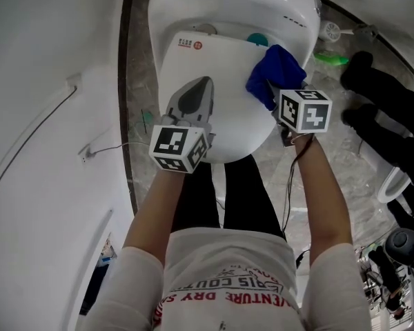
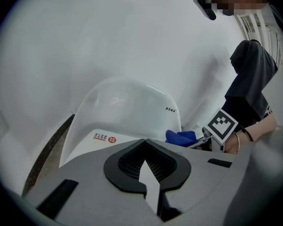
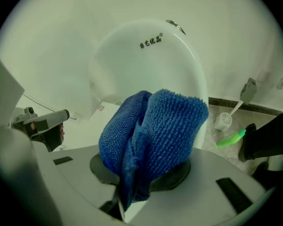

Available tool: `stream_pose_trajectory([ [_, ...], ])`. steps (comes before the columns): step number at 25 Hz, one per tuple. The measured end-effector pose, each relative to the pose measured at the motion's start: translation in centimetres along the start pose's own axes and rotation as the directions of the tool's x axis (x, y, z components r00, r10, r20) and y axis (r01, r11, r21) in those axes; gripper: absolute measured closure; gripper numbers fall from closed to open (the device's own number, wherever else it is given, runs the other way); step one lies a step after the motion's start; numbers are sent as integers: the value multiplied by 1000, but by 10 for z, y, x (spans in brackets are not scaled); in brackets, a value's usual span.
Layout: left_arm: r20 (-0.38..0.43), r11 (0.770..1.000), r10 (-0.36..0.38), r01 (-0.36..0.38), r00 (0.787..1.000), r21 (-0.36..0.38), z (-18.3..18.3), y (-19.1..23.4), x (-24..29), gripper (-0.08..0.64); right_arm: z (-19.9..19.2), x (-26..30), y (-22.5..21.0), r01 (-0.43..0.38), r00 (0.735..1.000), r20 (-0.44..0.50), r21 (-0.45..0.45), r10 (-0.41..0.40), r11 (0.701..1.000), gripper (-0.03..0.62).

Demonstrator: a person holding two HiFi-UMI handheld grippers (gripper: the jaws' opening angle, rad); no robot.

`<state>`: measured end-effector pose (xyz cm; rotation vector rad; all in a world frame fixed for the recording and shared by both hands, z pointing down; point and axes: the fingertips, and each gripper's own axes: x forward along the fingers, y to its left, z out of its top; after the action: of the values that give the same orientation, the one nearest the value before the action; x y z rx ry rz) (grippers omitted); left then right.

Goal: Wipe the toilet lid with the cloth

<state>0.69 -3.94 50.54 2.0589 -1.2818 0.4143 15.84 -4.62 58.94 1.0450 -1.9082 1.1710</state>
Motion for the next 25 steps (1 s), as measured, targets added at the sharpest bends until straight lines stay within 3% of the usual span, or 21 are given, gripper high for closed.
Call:
stream_pose_trajectory([
  [8, -14, 1000, -15, 15, 1000, -2, -13, -34, 3, 552, -28, -19, -29, 49, 997, -52, -25, -51, 998, 499],
  [12, -30, 999, -44, 44, 999, 11, -22, -55, 5, 554, -54, -30, -50, 98, 989, -101, -65, -104, 993, 499],
  [16, -36, 999, -46, 46, 998, 4, -26, -62, 3, 554, -82, -42, -65, 129, 982, -129, -48, -135, 990, 499],
  [20, -38, 999, -53, 53, 998, 9, -26, -64, 0, 554, -85, -54, -61, 136, 986, -98, -21, -137, 990, 499],
  [25, -23, 998, -57, 58, 998, 6, -21, -57, -13, 554, -55, -66, -26, 101, 995, -8, 5, -101, 995, 499],
])
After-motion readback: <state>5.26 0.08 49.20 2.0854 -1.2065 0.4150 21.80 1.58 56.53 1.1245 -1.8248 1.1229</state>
